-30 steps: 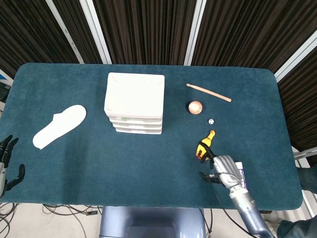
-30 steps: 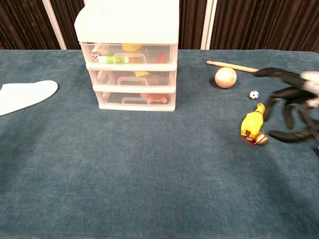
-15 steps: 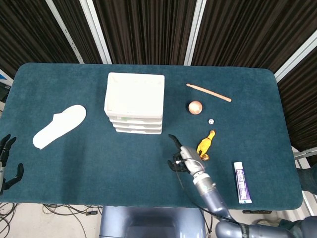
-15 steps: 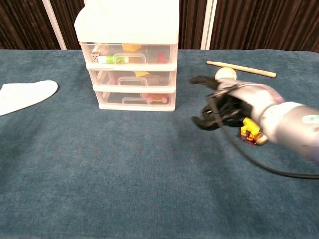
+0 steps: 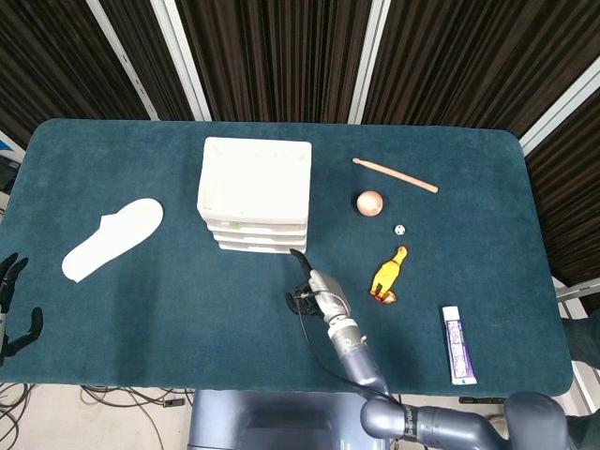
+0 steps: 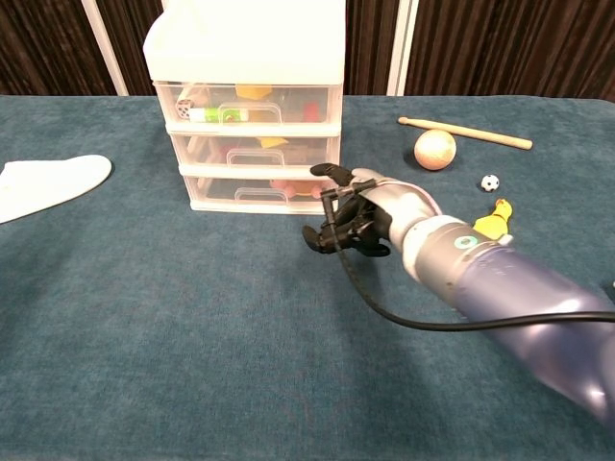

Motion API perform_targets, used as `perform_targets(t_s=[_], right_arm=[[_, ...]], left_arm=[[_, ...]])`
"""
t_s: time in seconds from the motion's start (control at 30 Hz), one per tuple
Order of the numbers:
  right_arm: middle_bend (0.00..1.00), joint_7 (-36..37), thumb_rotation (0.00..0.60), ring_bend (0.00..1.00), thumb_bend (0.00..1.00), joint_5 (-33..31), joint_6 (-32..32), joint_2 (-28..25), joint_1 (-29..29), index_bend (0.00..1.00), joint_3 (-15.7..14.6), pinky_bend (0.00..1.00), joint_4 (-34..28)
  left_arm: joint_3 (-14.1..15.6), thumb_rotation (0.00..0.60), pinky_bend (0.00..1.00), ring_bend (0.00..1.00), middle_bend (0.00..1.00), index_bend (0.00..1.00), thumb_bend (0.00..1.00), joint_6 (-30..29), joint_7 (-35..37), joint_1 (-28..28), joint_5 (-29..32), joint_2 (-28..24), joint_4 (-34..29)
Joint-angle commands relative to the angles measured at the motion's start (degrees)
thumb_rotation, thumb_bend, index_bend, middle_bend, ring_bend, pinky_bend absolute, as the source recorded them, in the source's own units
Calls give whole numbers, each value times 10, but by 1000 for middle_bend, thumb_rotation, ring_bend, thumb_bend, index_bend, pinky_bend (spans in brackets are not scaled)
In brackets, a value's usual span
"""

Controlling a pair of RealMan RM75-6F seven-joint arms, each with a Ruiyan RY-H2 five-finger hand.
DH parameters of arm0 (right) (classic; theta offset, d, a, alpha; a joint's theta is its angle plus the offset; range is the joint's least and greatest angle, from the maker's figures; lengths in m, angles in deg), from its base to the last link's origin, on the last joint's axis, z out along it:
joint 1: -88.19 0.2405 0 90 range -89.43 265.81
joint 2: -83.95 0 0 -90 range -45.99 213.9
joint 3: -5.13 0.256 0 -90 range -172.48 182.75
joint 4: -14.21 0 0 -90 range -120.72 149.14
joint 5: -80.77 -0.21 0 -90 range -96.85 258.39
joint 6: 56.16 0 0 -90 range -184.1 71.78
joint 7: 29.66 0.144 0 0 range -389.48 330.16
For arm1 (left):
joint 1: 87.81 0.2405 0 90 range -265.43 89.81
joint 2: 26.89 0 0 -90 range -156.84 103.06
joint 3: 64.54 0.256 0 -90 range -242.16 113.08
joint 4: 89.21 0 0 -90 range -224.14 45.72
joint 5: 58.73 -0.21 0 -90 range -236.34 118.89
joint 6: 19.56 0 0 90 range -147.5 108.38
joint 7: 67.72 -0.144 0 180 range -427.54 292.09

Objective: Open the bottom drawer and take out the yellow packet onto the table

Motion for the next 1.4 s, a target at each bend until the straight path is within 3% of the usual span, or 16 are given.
perform_targets(t_s=[0.03, 0.43, 0.97, 1.4], right_arm=[[909, 23, 600, 1000, 541, 2, 6, 24, 14, 5, 11, 1000, 29], [909, 93, 600, 1000, 615, 11, 70, 52, 49, 0, 35, 1000, 84], [909, 106, 600, 1000, 616, 19, 80, 84, 97, 0, 64, 1000, 143], [909, 95, 600, 1000, 616, 15, 83, 98, 124, 0, 69, 1000, 169]], left_arm=[[0, 600, 0, 0, 0, 30, 514, 1, 1, 0, 1, -1, -1], [-1, 600, 0, 0, 0, 30, 514, 5, 8, -1, 3, -4, -3], [-2, 600, 0, 0, 0, 30, 514, 10, 12, -4, 8, -6, -2], [-2, 600, 0, 0, 0, 30, 514, 11, 15, -4, 8, -7, -2]])
